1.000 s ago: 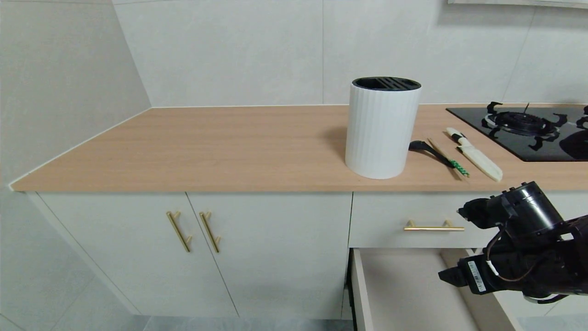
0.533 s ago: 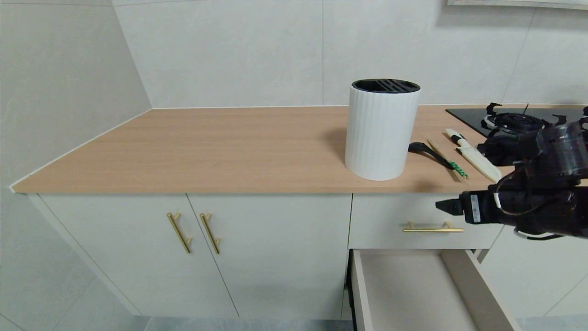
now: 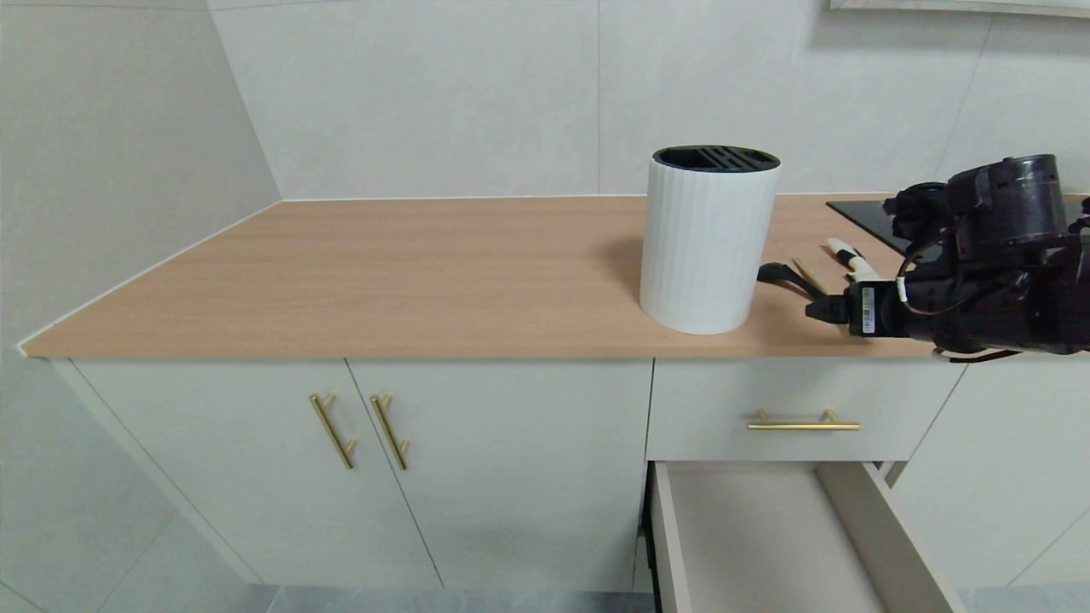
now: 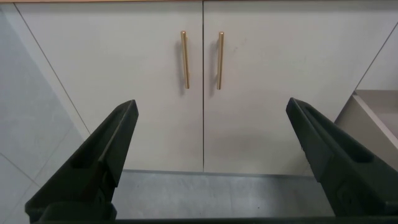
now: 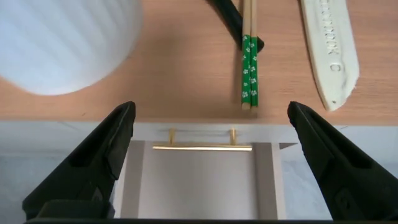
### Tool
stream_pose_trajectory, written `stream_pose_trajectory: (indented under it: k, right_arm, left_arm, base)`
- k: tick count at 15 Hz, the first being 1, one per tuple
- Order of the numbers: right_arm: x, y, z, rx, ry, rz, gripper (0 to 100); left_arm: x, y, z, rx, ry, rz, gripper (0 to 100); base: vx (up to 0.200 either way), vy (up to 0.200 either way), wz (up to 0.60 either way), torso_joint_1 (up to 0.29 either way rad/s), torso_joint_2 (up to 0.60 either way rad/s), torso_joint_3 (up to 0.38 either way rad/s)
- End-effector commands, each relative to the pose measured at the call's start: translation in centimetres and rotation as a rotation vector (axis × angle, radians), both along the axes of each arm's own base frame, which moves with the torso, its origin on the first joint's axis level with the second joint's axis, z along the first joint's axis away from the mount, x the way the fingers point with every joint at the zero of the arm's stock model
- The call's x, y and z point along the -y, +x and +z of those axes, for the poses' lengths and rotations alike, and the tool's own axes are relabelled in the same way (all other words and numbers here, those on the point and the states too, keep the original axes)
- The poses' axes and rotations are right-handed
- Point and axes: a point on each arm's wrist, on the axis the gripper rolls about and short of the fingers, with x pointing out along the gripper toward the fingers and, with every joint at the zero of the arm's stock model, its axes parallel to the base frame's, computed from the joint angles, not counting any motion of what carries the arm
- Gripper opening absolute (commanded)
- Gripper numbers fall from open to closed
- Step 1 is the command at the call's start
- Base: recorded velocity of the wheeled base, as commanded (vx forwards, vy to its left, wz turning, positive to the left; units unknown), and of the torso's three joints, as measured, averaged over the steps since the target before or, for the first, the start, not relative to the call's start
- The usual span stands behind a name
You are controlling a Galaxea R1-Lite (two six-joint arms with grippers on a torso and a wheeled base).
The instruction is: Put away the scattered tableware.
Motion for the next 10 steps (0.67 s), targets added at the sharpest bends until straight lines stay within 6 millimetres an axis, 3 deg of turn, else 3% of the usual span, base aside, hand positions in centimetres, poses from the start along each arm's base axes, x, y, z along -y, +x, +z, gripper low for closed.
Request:
stream_pose_trajectory:
  k: [1, 6, 10]
  right_arm:
    - [0.7, 1.8, -1.3, -0.035, -0.006, -0.034, 100]
    - [1.0, 3.6, -2.3, -0.033, 0.005, -0.059, 100]
    - [1.0, 4.0, -2.6, -0.032, 0.007, -0.065, 100]
  left_arm:
    - [0.0, 0.0, 0.0, 0.000, 0.000, 0.001, 100]
    - [0.0, 0.0, 0.0, 0.000, 0.000, 0.001, 100]
    - [0.0, 0.0, 0.0, 0.000, 0.000, 0.001, 100]
  base:
    - [0.000, 0.000, 0.00, 0.000, 0.00, 0.000]
    - [0.000, 0.000, 0.00, 0.000, 0.00, 0.000]
    - [0.000, 0.000, 0.00, 0.000, 0.00, 0.000]
